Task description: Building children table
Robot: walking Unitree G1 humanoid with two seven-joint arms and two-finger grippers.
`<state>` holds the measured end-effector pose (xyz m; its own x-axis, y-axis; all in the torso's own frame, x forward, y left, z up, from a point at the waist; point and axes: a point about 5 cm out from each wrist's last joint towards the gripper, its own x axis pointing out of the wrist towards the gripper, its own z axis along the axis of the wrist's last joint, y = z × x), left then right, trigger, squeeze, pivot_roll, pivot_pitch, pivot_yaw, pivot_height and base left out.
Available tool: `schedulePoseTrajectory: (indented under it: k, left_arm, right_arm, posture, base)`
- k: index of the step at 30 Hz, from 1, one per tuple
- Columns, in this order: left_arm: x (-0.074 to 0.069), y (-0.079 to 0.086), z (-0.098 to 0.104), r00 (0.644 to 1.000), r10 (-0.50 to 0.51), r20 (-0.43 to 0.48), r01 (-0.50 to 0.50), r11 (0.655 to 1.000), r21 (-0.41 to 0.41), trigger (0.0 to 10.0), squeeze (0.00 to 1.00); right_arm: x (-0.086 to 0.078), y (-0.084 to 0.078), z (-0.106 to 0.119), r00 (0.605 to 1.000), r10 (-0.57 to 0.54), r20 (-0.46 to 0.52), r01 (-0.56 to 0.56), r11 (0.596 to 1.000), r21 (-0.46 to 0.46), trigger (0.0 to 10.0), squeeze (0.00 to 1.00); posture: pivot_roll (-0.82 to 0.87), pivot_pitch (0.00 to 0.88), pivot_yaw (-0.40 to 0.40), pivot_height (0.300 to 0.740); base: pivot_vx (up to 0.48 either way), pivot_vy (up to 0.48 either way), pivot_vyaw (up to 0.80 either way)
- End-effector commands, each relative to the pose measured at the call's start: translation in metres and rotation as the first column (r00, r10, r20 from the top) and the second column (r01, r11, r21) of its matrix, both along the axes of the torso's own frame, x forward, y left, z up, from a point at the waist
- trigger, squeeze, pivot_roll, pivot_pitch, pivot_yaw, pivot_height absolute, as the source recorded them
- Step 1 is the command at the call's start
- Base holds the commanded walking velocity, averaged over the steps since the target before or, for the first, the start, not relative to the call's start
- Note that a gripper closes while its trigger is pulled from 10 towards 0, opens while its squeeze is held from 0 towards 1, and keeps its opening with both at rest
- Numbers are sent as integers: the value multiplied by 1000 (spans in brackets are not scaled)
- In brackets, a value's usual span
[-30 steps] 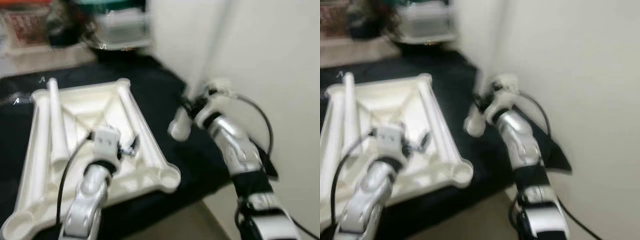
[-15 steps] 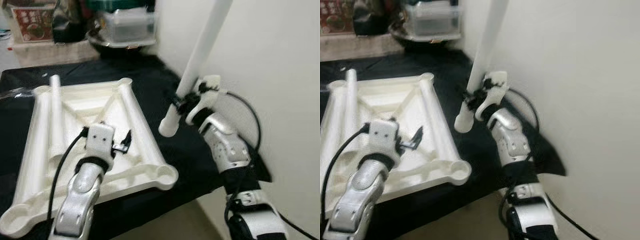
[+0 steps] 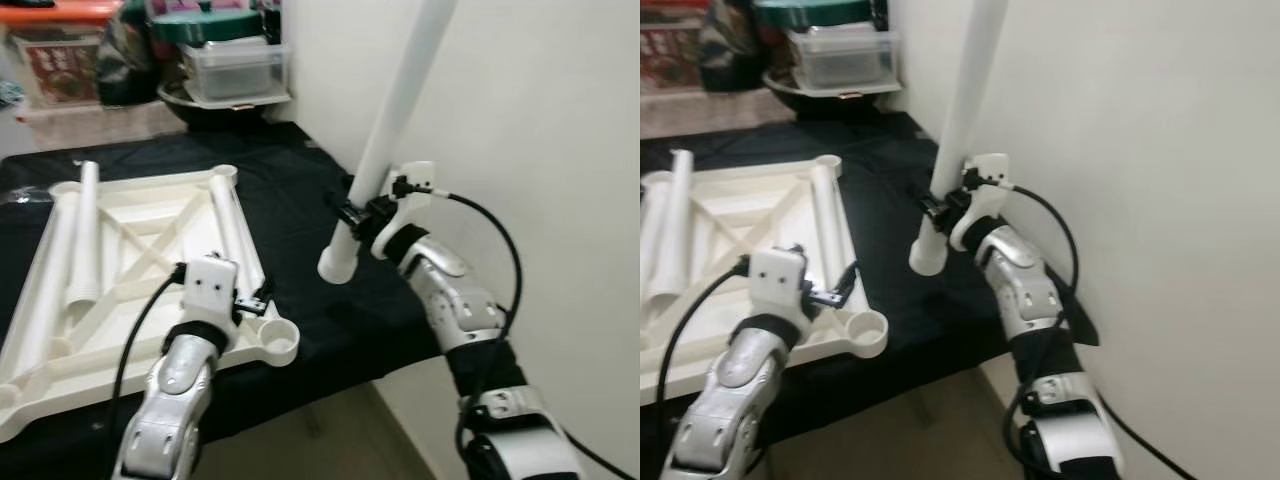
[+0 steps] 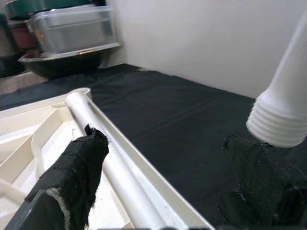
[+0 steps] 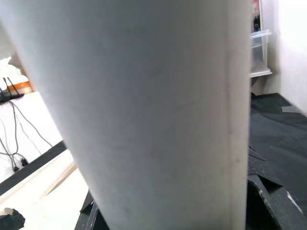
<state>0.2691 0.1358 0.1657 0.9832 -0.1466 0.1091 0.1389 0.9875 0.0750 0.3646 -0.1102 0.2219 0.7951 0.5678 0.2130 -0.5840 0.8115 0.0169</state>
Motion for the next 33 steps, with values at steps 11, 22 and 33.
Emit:
schedulePoseTrajectory:
  k: [11, 22, 33]
  left_arm:
    - [0, 2, -4, 1000, 1, -23, -1, 1000, 7, 10000, 0]
    - [-2, 3, -3, 1000, 4, -24, -4, 1000, 15, 10000, 0]
    - [-3, 1, -3, 999, -17, -38, 17, 1000, 12, 10000, 0]
  right_arm:
    - [-2, 6, -3, 1000, 26, 0, -26, 1000, -3, 10000, 0]
    - [-4, 9, -6, 999, 37, -10, -37, 999, -1, 10000, 0]
    - [-6, 13, -6, 998, 69, -16, -69, 998, -5, 10000, 0]
  posture:
    - [112, 0, -85, 740]
    - [122, 0, -88, 740]
    - [124, 0, -90, 740]
  base:
    - [0, 286, 0]
    - [0, 0, 0]
    - [0, 130, 0]
